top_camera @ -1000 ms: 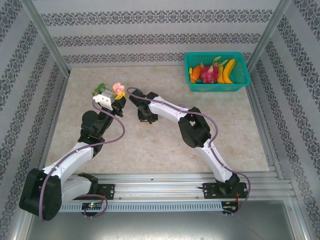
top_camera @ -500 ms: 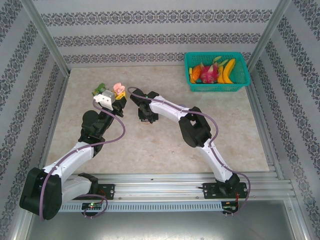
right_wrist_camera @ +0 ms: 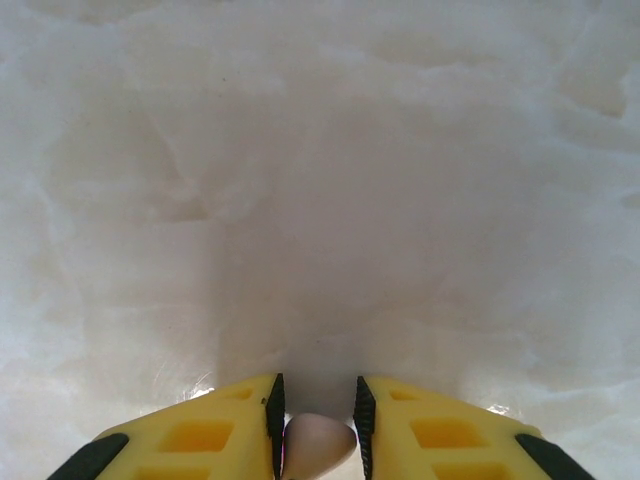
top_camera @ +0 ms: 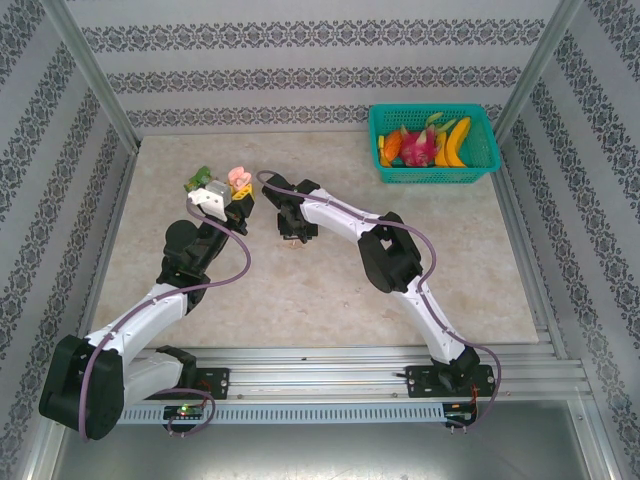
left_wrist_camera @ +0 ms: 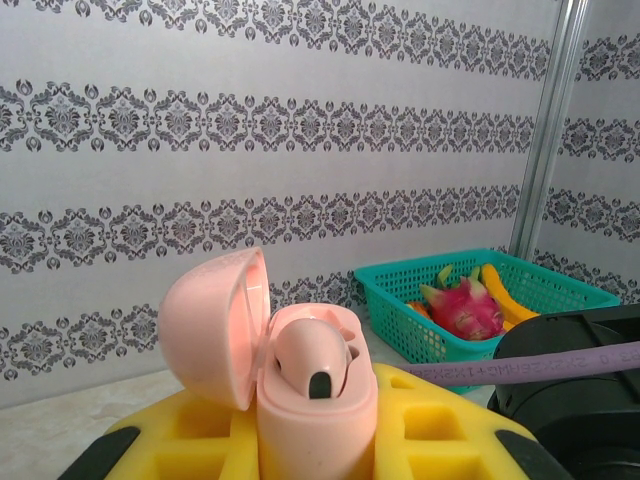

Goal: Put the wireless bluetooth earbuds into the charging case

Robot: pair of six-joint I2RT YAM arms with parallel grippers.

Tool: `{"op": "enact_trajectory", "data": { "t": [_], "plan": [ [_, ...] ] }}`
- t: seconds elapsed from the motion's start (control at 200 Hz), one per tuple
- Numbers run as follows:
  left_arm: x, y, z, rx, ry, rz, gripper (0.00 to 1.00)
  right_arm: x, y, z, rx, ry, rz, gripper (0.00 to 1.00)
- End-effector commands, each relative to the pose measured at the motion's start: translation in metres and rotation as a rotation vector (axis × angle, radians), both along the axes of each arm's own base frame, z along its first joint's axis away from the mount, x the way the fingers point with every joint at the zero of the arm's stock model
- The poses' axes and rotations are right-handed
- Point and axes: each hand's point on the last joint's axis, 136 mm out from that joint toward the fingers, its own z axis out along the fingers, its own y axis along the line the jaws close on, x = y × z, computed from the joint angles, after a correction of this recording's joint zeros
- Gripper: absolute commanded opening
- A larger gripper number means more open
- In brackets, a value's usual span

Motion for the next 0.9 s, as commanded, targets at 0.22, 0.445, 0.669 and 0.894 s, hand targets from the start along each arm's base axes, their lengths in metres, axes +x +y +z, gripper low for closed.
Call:
{"op": "enact_trajectory", "data": {
  "t": [0.22,0.445,0.669,0.894],
  "plan": [
    [0.001,0.002,0.016,-0.023,-0.033,-0.004,0.00,-0.001,-0.016,-0.015,-0.069,0.019,-0.056,0.33],
    [0.000,0.002,0.017,-0.028,-0.036,-0.005,0.00,-0.014,-0.019,-0.022,-0.096,0.058,-0.116,0.33],
    [-0.001,0.003,0.016,-0.031,-0.038,-0.003,0.00,-0.020,-0.024,-0.022,-0.132,0.063,-0.141,0.32],
    [-0.001,0.004,0.017,-0.034,-0.040,-0.001,0.00,-0.022,-0.024,-0.017,-0.145,0.054,-0.145,0.32]
  ]
}}
